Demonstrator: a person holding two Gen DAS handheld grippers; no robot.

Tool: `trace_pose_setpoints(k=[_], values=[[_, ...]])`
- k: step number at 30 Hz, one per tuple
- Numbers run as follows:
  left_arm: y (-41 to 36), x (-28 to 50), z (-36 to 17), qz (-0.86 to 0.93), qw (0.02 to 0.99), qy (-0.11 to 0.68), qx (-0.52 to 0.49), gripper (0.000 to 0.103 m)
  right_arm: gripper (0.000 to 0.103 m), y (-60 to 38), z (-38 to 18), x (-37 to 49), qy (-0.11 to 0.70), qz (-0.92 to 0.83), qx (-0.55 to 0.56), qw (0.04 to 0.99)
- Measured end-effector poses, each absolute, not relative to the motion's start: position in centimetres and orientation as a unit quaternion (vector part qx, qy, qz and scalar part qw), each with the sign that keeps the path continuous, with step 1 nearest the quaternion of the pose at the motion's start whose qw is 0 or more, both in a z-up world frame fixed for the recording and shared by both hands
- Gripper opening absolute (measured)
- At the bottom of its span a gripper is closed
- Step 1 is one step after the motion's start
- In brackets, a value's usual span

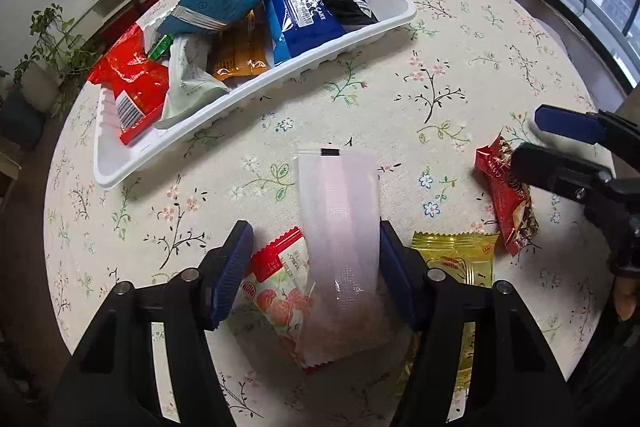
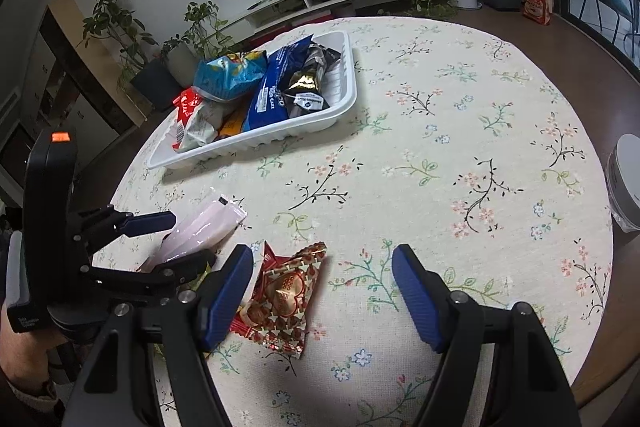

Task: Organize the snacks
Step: 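Grasp the pink packet with the left gripper while the right grasps the red-brown wrapped snack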

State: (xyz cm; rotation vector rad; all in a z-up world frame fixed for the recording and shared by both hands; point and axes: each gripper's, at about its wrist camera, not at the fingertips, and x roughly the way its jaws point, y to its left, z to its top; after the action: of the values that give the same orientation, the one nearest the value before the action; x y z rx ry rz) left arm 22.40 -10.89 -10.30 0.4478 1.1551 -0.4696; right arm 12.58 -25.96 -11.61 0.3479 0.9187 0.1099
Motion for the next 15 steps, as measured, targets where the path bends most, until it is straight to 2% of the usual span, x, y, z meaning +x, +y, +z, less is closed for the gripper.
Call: trace_pose_setpoints(k=[1,4,7,15], values=[[-10.9,22.6,-10.3,-0.224,0.786,0.540,0.201,0.043,0.073,-25.8,-11.7,12.6,0.443,0.053,0.163,0.880],[-11.0,22.6,-10.2,-0.224,0.787,0.539,0.198,0.031,0.071,-25.4,-11.8,12.6,0.447,0.058,0.151,0.880],[-10.6,22.9,-10.0,-0.223,0.794,0.535,0.184,0.027,0.068,-24.8,-11.7,12.5,0.451,0.065,0.133,0.880],[-6.5,22.4,-7.9,-0.231,0.819,0.517,0.088,0.026,0.067,-24.0,-12.2,12.5,0.462,0.073,0.115,0.876]])
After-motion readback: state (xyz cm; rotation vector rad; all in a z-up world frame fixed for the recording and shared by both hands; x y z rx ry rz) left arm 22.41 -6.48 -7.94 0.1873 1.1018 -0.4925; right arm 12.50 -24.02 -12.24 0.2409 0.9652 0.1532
